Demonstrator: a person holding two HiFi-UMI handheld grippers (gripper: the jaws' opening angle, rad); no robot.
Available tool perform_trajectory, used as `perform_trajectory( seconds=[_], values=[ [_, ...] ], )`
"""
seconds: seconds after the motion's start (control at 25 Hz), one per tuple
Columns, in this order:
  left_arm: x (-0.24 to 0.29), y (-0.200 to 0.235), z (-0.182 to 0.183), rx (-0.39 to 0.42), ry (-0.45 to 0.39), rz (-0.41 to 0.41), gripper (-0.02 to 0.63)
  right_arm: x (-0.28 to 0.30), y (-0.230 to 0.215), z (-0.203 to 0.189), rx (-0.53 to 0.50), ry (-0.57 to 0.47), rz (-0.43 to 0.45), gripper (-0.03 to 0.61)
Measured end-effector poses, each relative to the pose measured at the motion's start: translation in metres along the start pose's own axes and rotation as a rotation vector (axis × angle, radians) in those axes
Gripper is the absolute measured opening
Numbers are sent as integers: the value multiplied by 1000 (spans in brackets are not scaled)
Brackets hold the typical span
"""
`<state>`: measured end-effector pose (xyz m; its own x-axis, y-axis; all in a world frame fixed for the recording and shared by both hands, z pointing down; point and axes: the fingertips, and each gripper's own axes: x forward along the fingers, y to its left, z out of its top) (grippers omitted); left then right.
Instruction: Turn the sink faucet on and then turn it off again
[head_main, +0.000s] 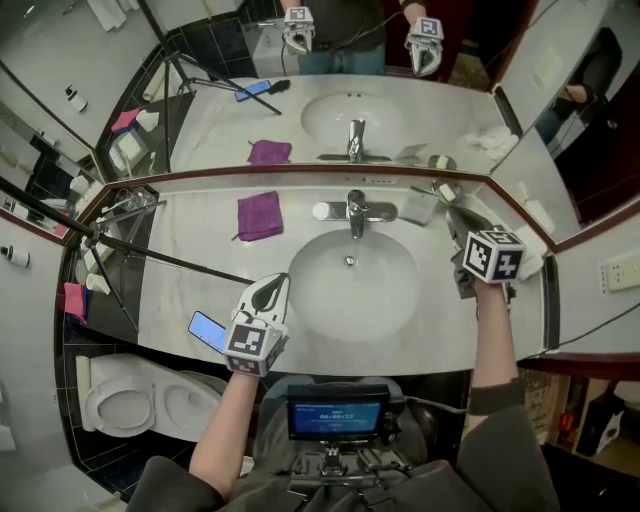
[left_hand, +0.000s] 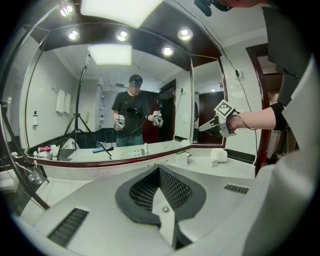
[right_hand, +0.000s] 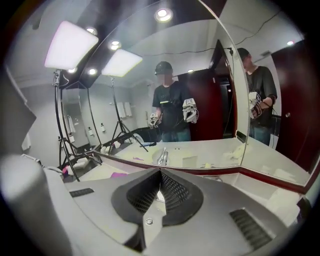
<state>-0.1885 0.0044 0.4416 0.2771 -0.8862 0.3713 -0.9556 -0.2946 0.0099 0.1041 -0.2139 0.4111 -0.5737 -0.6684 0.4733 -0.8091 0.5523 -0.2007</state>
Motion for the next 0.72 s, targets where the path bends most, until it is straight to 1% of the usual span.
perform_trajectory(
  seconds=[0.08,0.16,0.32,0.4,0.52,0.64,0.72],
  values=[
    [0,2,-1,-6,2,-2,0,-16,-11,11,42,-42,-15,14],
    [-1,2,3,-29,-2,7,0,-33,-22,21,65,-75,-40,14],
    [-3,4,0,-37,5,2,0,-63,-39,38,86,-131,-80,14],
    [-3,5,-4,-28,11,-9,0,-76,-42,48,84,-155,-92,14],
    [-2,6,-9,-19,19,-21,0,-91,-42,64,92,-188,-89,14],
    [-2,6,-7,-22,16,-23,0,-104,-41,80,119,-234,-61,14],
    [-3,6,-7,-25,16,-25,0,-113,-36,93,118,-262,-49,14]
  ],
)
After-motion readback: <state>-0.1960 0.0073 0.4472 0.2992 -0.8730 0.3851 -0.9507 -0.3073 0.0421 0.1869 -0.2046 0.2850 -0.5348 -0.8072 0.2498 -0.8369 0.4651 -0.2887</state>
